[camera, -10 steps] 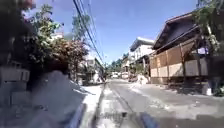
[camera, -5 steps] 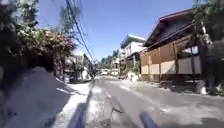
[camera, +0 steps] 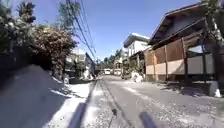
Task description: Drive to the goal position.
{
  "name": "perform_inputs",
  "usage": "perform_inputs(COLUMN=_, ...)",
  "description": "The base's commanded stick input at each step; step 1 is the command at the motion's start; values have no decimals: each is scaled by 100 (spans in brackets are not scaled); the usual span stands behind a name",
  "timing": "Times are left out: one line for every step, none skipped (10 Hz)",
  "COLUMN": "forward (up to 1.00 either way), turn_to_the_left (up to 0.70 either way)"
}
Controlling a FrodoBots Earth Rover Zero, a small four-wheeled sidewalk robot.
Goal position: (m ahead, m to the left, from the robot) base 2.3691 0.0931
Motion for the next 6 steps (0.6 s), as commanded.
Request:
perform_inputs(forward=70, turn_to_the_left=0)
perform_inputs(forward=70, turn_to_the_left=0)
perform_inputs(forward=70, turn_to_the_left=0)
perform_inputs(forward=70, turn_to_the_left=0)
perform_inputs(forward=70, turn_to_the_left=0)
perform_inputs(forward=70, turn_to_the_left=0)
